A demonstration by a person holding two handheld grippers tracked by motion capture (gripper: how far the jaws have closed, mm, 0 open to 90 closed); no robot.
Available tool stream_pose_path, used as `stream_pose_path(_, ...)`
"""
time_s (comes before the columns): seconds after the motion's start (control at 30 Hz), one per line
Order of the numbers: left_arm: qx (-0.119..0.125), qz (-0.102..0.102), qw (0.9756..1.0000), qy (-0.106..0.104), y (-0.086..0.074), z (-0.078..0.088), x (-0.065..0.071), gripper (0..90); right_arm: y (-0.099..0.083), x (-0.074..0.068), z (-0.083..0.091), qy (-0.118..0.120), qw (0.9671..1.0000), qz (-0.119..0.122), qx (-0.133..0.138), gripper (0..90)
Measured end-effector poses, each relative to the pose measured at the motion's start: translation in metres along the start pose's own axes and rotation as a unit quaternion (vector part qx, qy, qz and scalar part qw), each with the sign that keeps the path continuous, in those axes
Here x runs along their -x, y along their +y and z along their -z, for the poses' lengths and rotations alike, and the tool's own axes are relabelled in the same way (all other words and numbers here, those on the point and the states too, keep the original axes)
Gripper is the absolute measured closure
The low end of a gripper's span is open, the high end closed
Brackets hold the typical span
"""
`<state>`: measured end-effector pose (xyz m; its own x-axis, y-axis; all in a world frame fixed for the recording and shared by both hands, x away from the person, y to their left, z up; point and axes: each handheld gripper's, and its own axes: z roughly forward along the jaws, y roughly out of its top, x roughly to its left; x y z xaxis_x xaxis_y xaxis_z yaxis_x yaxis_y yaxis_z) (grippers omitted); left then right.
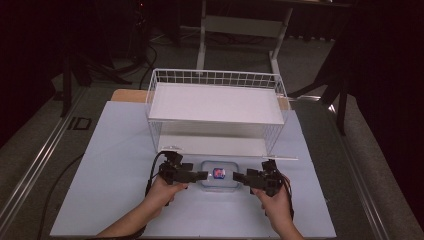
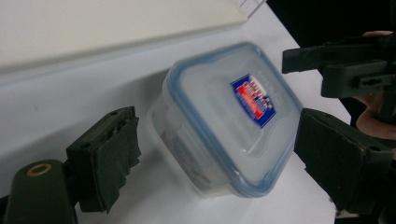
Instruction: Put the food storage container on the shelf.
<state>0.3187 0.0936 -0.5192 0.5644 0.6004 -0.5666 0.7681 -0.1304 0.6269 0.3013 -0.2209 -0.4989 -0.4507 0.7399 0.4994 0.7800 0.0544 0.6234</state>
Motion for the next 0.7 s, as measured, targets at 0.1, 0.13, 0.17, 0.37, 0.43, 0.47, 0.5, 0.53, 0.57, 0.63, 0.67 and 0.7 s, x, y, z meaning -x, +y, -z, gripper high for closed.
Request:
stream_pose_path(0.1, -0.011, 0.028, 0.9995, -0.013, -0.001, -0.005, -0.005, 15.4, -0.001, 0.006, -0.009, 0.013, 0.9989, -0.042, -0.014, 24.1)
stream_pose_path(0.13, -0.016, 0.039, 0.9989, -0.020, -0.002, -0.006, -0.007, 15.6, -0.002, 0.008, -0.011, 0.018, 0.9981, -0.056, -0.018, 24.2)
stream_pose_path(0.17, -0.016, 0.039, 0.9989, -0.020, -0.002, -0.006, -0.007, 15.7, -0.002, 0.008, -0.011, 0.018, 0.9981, -0.056, -0.018, 24.2)
stream_pose_path(0.37, -0.035, 0.063, 0.9972, -0.018, -0.004, -0.015, -0.012, 26.1, -0.003, 0.014, -0.020, 0.036, 0.9932, -0.105, -0.037, 26.5)
stream_pose_path(0.43, -0.031, 0.080, 0.9958, -0.032, -0.004, -0.015, -0.014, 30.3, -0.004, 0.016, -0.024, 0.049, 0.9904, -0.121, -0.047, 29.5)
stream_pose_path(0.47, -0.030, 0.078, 0.9958, -0.037, -0.004, -0.015, -0.014, 33.6, -0.005, 0.016, -0.025, 0.052, 0.9892, -0.127, -0.050, 33.3)
stream_pose_path(0.5, -0.031, 0.071, 0.9957, -0.050, -0.004, -0.014, -0.014, 38.1, -0.006, 0.016, -0.026, 0.053, 0.9883, -0.132, -0.055, 35.4)
stream_pose_path(0.53, -0.031, 0.071, 0.9957, -0.050, -0.004, -0.014, -0.014, 43.3, -0.007, 0.016, -0.027, 0.055, 0.9877, -0.134, -0.058, 36.4)
stream_pose_path(0.57, -0.037, 0.067, 0.9958, -0.050, -0.003, -0.014, -0.014, 43.3, -0.007, 0.016, -0.027, 0.055, 0.9877, -0.134, -0.058, 36.4)
stream_pose_path(0.63, -0.037, 0.074, 0.9951, -0.055, -0.003, -0.011, -0.014, 47.1, -0.006, 0.014, -0.024, 0.053, 0.9880, -0.130, -0.064, 39.8)
stream_pose_path(0.67, -0.037, 0.069, 0.9955, -0.053, -0.003, -0.010, -0.012, 48.4, -0.006, 0.014, -0.023, 0.054, 0.9882, -0.129, -0.064, 40.8)
stream_pose_path(0.7, -0.036, 0.062, 0.9963, -0.048, -0.004, -0.009, -0.010, 48.5, -0.006, 0.013, -0.022, 0.053, 0.9882, -0.130, -0.063, 41.3)
